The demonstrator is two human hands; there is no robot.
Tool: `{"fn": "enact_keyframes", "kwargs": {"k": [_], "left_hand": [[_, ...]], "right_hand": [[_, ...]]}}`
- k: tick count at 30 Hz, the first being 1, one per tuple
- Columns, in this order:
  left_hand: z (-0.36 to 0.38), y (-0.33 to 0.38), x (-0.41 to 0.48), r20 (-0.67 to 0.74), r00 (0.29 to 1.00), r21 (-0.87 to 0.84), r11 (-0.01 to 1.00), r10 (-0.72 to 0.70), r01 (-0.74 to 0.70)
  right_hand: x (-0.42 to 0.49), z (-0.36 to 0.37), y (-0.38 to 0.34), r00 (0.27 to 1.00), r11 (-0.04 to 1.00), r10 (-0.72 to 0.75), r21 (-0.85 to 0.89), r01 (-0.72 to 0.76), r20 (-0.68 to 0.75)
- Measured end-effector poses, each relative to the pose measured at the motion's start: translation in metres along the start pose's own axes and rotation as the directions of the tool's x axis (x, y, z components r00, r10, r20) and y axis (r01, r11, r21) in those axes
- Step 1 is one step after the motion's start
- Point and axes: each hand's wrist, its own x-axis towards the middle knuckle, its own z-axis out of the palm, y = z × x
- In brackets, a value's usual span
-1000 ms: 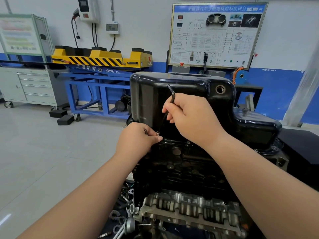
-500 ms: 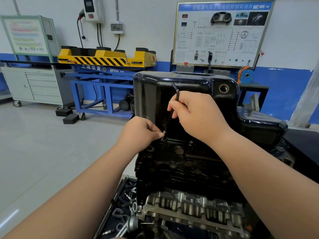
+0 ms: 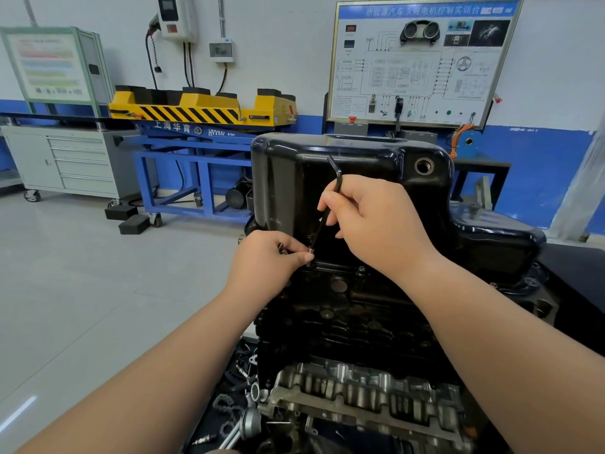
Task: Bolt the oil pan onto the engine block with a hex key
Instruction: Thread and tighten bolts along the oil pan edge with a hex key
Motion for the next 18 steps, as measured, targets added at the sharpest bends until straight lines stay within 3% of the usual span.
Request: {"fn": "enact_keyframes", "kwargs": {"k": [11,18], "left_hand": [[0.000,-0.005,0.001,0.020,0.999,0.026,0.999,0.036,-0.037],[-0.007,0.004,-0.002,-0.066,0.982,-0.019,0.984,0.177,-0.179]], "right_hand": [[-0.001,0.008,0.006,0.998,0.998,-0.015,0.062,0.018,-0.056],[-0.008,0.019,0.008,0.982,0.987,0.042,0.158,-0.013,-0.183]]}}
